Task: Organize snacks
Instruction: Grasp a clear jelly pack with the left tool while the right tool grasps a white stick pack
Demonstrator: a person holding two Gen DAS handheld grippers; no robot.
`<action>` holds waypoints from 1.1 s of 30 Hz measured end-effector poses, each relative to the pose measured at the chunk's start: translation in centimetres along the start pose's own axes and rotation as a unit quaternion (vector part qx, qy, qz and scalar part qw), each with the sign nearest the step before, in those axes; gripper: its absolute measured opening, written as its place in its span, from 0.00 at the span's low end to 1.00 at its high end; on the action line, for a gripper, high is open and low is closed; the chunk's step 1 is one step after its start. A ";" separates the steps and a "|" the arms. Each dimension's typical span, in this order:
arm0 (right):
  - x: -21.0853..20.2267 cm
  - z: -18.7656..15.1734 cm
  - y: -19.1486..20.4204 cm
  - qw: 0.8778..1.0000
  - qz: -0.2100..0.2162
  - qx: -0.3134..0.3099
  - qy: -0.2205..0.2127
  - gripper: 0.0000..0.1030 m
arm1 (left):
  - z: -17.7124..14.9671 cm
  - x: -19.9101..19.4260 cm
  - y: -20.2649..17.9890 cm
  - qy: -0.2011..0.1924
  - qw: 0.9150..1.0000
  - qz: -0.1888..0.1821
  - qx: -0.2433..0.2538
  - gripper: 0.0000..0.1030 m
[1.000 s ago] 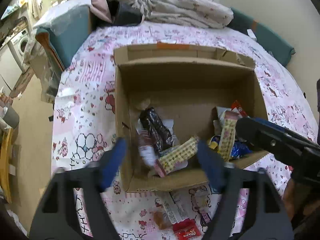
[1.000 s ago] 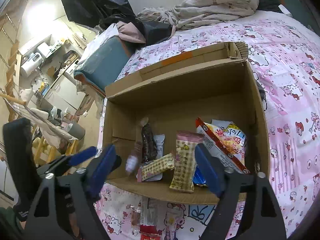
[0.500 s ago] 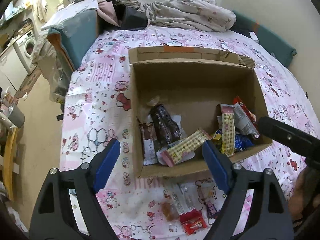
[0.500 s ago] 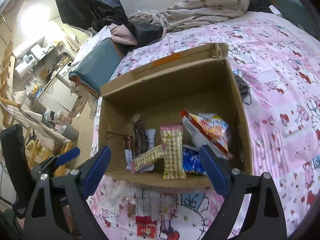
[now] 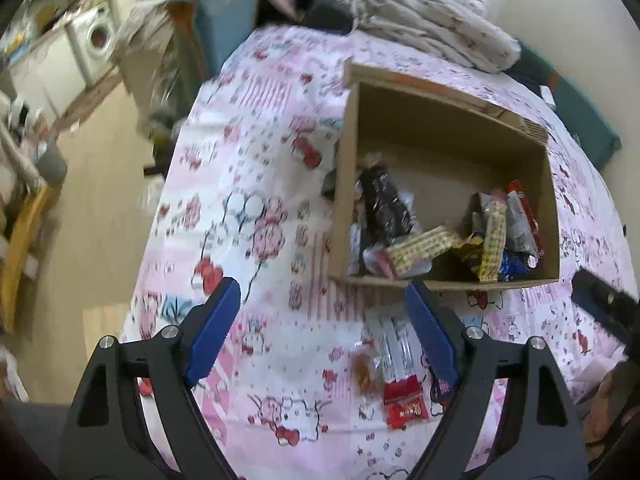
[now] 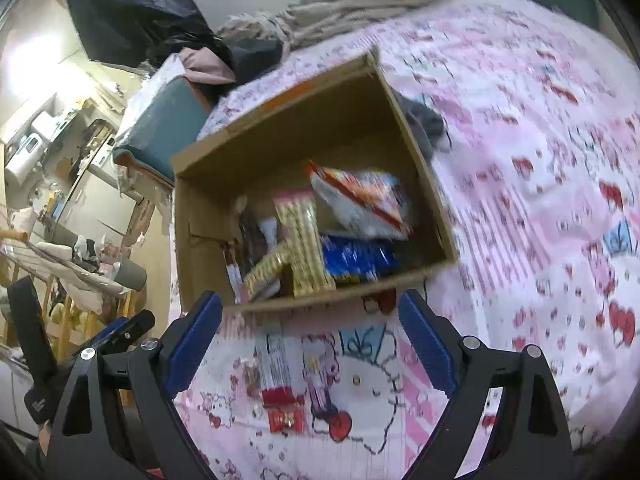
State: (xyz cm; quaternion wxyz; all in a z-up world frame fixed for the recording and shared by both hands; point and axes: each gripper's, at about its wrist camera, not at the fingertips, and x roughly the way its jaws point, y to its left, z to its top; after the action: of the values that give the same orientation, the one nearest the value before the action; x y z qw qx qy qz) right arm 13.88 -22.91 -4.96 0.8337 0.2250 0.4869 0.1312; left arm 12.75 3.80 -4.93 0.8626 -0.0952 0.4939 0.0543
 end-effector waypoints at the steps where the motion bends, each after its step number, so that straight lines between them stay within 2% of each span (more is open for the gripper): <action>1: 0.1 -0.3 -0.3 1.000 -0.001 0.005 0.006 0.89 | -0.2 0.2 0.2 0.006 1.000 0.000 -0.007 0.79; 7: 0.7 -1.6 -0.9 0.999 -0.017 0.018 0.030 0.89 | -2.3 2.4 0.5 0.059 0.998 0.001 -0.021 0.79; 10: 1.4 -2.0 -0.9 0.998 -0.031 0.014 0.046 0.89 | -3.7 4.4 -0.3 0.102 0.995 -0.010 -0.012 0.75; 12: 2.1 -2.3 -1.1 0.997 -0.039 0.014 0.060 0.89 | -4.8 5.7 -0.9 0.132 0.991 -0.016 -0.007 0.59; 13: 2.7 -2.5 -1.2 0.996 -0.044 0.016 0.074 0.89 | -5.3 6.5 -1.2 0.149 0.989 -0.021 -0.008 0.56; 18: 4.6 -3.3 -1.3 0.992 -0.057 0.008 0.116 0.89 | -6.8 9.0 -1.3 0.187 0.982 -0.024 -0.026 0.33; 20: 5.1 -3.5 -1.0 0.991 -0.061 -0.002 0.122 0.89 | -7.2 9.9 -1.6 0.204 0.978 -0.028 -0.026 0.33; 25: 6.6 -3.9 -0.3 0.988 -0.066 -0.020 0.141 0.89 | -7.4 10.5 -2.9 0.203 0.979 -0.031 -0.010 0.33; 28: 8.5 -4.3 0.4 0.983 -0.072 -0.040 0.167 0.84 | -7.9 11.4 -3.4 0.222 0.975 -0.033 -0.007 0.33; 30: 9.8 -4.6 0.9 0.978 -0.080 -0.057 0.185 0.69 | -8.0 11.6 -3.9 0.220 0.975 -0.027 0.004 0.31; 31: 10.6 -4.9 1.2 0.975 -0.083 -0.065 0.197 0.65 | -8.0 11.7 -4.1 0.219 0.975 -0.025 0.006 0.28; 32: 11.1 -5.1 1.2 0.973 -0.084 -0.070 0.205 0.58 | -8.1 11.7 -4.2 0.216 0.976 -0.022 0.008 0.15; 33: 11.8 -5.5 1.4 0.970 -0.089 -0.078 0.215 0.55 | -8.1 11.9 -4.5 0.217 0.976 -0.019 0.011 0.15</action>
State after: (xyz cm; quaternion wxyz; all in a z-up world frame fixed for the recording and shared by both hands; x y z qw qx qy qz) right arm 14.85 -15.16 -15.46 0.7330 0.0818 0.6607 0.1394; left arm 12.80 -2.32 -18.65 0.7365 -0.1043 0.6682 0.0109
